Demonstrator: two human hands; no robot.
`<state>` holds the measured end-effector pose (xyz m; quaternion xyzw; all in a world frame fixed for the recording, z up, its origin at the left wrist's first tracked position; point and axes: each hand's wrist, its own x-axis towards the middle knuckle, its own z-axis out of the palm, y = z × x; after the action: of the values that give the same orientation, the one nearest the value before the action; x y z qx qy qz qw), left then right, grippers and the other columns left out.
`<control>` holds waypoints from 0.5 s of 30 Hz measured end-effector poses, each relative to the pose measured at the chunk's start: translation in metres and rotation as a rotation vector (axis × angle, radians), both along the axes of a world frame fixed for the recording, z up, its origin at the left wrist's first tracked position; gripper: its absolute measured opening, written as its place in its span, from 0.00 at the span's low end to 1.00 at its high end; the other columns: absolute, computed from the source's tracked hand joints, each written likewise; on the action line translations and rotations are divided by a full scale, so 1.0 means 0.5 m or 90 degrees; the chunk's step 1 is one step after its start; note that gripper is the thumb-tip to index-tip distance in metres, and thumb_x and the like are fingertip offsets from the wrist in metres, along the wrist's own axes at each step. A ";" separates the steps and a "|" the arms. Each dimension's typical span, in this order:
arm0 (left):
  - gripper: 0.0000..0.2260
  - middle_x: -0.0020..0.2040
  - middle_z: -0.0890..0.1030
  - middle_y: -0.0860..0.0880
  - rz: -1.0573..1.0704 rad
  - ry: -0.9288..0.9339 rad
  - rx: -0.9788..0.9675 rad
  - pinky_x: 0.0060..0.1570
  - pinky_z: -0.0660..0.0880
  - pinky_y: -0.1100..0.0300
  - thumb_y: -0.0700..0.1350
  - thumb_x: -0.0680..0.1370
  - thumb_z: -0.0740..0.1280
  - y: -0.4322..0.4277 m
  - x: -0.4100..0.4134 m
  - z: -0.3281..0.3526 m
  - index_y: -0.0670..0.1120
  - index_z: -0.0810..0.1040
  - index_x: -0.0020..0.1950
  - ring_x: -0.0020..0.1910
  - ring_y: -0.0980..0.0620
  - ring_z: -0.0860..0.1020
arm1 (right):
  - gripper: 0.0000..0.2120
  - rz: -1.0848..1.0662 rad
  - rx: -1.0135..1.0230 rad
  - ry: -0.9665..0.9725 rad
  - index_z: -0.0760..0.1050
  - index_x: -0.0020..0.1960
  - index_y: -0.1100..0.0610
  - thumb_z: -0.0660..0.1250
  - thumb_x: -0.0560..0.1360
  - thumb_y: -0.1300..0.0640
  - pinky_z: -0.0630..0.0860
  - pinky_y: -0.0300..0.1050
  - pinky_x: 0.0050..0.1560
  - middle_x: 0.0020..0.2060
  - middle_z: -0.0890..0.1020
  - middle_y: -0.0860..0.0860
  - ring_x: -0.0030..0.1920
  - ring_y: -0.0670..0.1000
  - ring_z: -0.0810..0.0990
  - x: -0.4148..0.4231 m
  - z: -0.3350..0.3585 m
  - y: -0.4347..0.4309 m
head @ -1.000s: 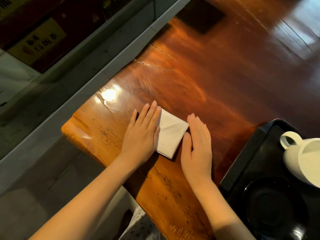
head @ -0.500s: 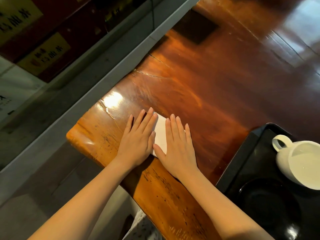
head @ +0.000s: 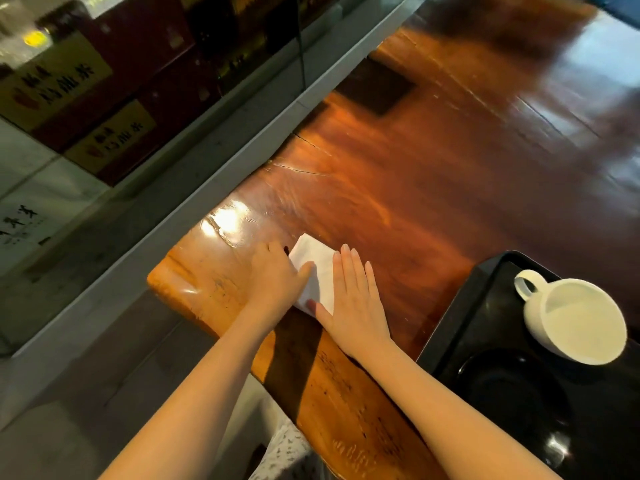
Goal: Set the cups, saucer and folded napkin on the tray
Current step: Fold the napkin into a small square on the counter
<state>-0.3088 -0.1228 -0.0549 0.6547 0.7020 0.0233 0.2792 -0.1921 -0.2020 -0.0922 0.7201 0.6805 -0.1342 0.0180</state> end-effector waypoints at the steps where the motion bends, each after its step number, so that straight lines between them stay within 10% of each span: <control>1: 0.23 0.50 0.74 0.45 0.010 -0.023 -0.054 0.38 0.70 0.62 0.54 0.73 0.68 0.011 0.001 0.011 0.41 0.70 0.60 0.45 0.51 0.73 | 0.41 0.000 0.004 0.004 0.54 0.75 0.61 0.45 0.73 0.33 0.62 0.58 0.72 0.74 0.62 0.60 0.74 0.59 0.62 0.000 -0.001 0.000; 7: 0.20 0.60 0.76 0.44 -0.062 -0.087 -0.175 0.46 0.71 0.57 0.51 0.77 0.64 0.016 0.001 0.036 0.42 0.69 0.65 0.50 0.48 0.73 | 0.41 0.008 -0.013 0.066 0.56 0.75 0.58 0.46 0.72 0.32 0.59 0.55 0.72 0.74 0.62 0.58 0.74 0.57 0.61 0.008 0.007 -0.001; 10: 0.15 0.54 0.77 0.41 -0.086 -0.221 -0.094 0.47 0.76 0.47 0.50 0.78 0.63 -0.017 -0.016 0.032 0.41 0.70 0.59 0.51 0.42 0.77 | 0.34 -0.045 -0.005 0.322 0.51 0.76 0.52 0.51 0.75 0.37 0.48 0.50 0.76 0.76 0.57 0.50 0.76 0.50 0.53 0.029 0.024 0.001; 15: 0.11 0.44 0.77 0.40 -0.171 -0.308 -0.009 0.41 0.74 0.43 0.47 0.78 0.63 -0.047 -0.031 0.056 0.41 0.69 0.53 0.43 0.41 0.77 | 0.21 -0.105 -0.028 0.551 0.63 0.71 0.49 0.59 0.79 0.50 0.67 0.39 0.59 0.63 0.71 0.43 0.63 0.42 0.68 0.076 0.120 0.051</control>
<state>-0.3242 -0.1465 -0.0270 0.7154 0.5218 0.1369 0.4441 -0.1541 -0.1763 -0.0324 0.6490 0.5625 -0.4390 -0.2641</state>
